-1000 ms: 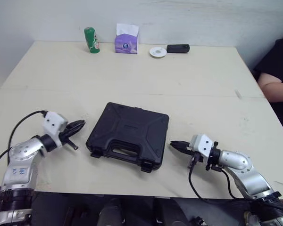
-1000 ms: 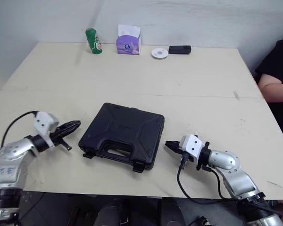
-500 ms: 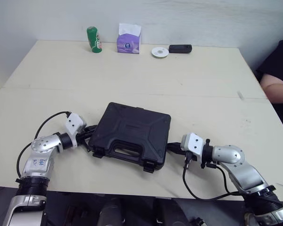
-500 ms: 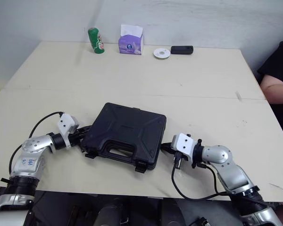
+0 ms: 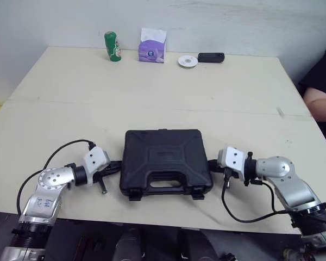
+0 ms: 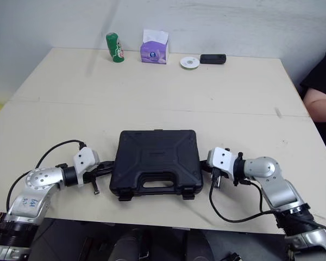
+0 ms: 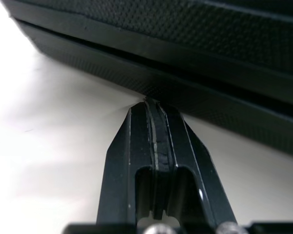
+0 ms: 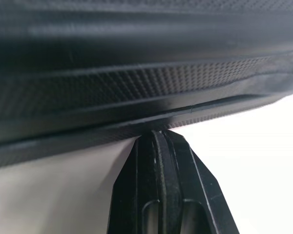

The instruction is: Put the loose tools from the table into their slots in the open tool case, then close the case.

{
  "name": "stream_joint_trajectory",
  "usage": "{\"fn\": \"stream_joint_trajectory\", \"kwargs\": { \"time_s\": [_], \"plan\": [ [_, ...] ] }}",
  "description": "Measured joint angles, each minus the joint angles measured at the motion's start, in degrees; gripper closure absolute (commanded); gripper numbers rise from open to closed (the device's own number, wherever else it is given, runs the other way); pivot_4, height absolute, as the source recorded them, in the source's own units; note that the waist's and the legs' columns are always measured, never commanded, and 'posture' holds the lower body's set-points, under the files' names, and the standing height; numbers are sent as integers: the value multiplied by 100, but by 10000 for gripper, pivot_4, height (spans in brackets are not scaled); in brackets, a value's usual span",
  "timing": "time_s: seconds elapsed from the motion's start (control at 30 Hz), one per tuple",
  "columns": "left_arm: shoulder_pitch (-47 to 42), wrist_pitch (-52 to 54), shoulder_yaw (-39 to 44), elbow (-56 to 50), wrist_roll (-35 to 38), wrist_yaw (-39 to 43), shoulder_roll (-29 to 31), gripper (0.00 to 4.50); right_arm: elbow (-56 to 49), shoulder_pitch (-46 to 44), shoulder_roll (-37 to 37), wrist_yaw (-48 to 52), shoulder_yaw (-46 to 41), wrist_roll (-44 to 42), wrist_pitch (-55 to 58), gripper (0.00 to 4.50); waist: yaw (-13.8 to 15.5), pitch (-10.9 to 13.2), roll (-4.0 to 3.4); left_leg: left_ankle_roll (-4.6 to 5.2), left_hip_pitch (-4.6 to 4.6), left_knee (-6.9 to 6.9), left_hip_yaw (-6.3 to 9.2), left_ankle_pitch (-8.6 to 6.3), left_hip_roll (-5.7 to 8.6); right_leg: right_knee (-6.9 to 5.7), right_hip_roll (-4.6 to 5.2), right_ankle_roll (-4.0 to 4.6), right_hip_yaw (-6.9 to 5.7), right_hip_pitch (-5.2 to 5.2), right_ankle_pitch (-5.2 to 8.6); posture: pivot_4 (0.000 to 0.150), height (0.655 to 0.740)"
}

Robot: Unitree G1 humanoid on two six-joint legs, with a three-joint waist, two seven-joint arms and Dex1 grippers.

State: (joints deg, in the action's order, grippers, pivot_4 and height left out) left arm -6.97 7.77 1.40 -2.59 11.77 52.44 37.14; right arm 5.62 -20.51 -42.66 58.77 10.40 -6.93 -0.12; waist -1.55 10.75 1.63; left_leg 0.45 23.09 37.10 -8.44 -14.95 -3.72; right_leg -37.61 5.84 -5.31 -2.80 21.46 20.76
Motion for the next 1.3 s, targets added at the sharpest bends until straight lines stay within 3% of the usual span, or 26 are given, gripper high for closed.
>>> {"fn": "stream_joint_trajectory", "kwargs": {
  "time_s": [0.4,0.53,0.67,0.7,0.77,0.9,1.07,1.17,1.3],
  "plan": [
    [770,589,-240,-1262,13,-204,-203,44624,1626,-994,196,-3,-98,486,-618,45000,-30,-2,-4,-10,-1,-2,-1,5,-4,4,-4,0,12,0,0,1500,7400],
    [1249,607,-85,-1623,343,4,-10,44624,1888,-1046,221,-56,-150,502,-873,45000,-48,-1,-6,-14,-1,-4,1,4,-8,5,-5,2,24,2,1,1500,7400],
    [1504,865,639,-1854,867,120,268,44624,1928,-806,188,-19,-420,333,-1075,45000,-13,2,-11,-12,2,-6,10,2,-6,7,0,6,29,0,3,1500,7400],
    [1483,1216,888,-1926,1285,139,347,44624,1855,-669,158,-5,-529,231,-1061,45000,-5,3,-12,-12,8,-5,13,2,-6,8,1,6,27,1,3,1500,7400],
    [1161,2012,1520,-1922,2198,85,543,44624,1568,-271,-13,45,-857,-50,-859,45000,23,7,-18,-12,17,-4,25,4,-4,11,5,6,15,0,3,1500,7400],
    [122,2575,1935,-1698,2799,-121,699,44624,757,458,-437,189,-1422,-570,-206,45000,8,9,-29,-12,11,-6,20,5,-1,15,-1,3,17,-8,2,1500,7400],
    [-1356,2418,1105,-288,2092,-157,827,44624,-824,2089,-1006,576,-1976,-1351,1135,45000,50,8,-30,-16,5,-10,9,6,-7,16,-27,0,1,-4,1,1500,7400],
    [-2188,2065,458,872,1422,-227,481,44624,-1428,2771,-1107,611,-2038,-1458,1483,45000,-7,11,-22,-11,5,-4,-3,4,-7,16,-32,-8,0,1,-4,1500,7400],
    [-2723,1555,-46,1938,851,-228,73,44624,-1663,2894,-942,384,-1988,-1386,1499,45000,-31,7,-10,-18,5,-3,-10,5,-10,18,-38,-10,2,6,-5,1500,7400]
  ]
}}
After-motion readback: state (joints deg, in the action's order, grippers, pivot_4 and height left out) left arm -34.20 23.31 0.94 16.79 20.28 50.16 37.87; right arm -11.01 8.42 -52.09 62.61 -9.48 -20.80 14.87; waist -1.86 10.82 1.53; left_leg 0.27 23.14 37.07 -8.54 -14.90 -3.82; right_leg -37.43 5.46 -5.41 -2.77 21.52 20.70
